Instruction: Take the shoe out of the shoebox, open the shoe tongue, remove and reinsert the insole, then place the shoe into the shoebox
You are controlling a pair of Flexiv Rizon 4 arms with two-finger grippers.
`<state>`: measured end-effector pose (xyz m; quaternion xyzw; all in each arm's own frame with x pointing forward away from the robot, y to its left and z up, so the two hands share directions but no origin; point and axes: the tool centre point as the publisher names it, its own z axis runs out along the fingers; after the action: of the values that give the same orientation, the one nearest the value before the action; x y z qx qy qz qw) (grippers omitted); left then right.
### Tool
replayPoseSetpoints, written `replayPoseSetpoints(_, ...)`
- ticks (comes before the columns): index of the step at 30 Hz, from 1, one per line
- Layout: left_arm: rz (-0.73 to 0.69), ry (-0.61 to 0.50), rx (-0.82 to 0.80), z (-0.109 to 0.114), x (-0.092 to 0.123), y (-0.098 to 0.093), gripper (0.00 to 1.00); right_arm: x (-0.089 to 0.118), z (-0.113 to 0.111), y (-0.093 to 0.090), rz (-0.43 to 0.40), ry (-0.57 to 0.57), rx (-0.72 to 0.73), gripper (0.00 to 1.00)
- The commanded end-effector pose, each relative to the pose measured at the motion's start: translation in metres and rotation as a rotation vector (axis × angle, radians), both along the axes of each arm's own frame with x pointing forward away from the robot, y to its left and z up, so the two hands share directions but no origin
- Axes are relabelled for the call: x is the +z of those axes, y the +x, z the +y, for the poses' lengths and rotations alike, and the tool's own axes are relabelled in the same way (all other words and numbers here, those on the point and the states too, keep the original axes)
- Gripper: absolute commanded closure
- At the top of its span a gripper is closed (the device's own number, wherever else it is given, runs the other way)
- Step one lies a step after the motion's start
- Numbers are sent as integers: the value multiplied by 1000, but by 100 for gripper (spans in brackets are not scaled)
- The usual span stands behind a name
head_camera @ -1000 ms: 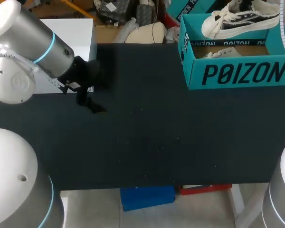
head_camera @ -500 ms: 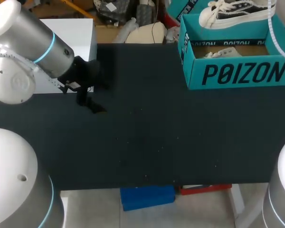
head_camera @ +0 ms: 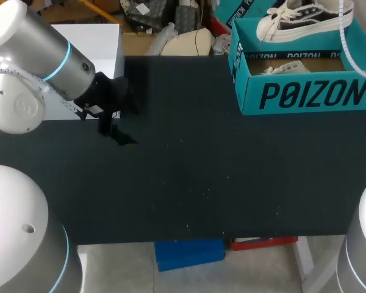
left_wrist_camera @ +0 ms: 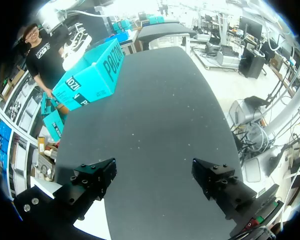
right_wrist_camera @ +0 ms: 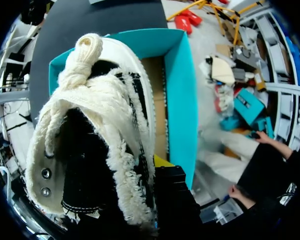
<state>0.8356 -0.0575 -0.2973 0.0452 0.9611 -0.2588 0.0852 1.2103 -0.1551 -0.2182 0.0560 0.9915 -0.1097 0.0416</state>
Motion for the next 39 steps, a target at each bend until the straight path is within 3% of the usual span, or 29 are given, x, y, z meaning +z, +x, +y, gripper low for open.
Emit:
replayPoseSetpoints(1, -2, -1, -1, 1, 0, 0, 0, -20, -5, 26, 63, -28, -7, 100)
replayPoseSetpoints(10, -2, -1, -1, 1, 0, 0, 0, -58, -16, 39, 48, -24, -50, 100)
replayPoseSetpoints(20, -2, -1, -1, 1, 0, 0, 0, -94, -11, 55, 37, -6, -60, 100)
replayPoseSetpoints(26, -2, -1, -1, 1, 0, 0, 0, -112, -11, 64, -11, 3, -62, 100)
replayPoseSetpoints(39, -2, -1, -1, 1, 0, 0, 0, -150, -9, 59, -20, 24, -51, 100)
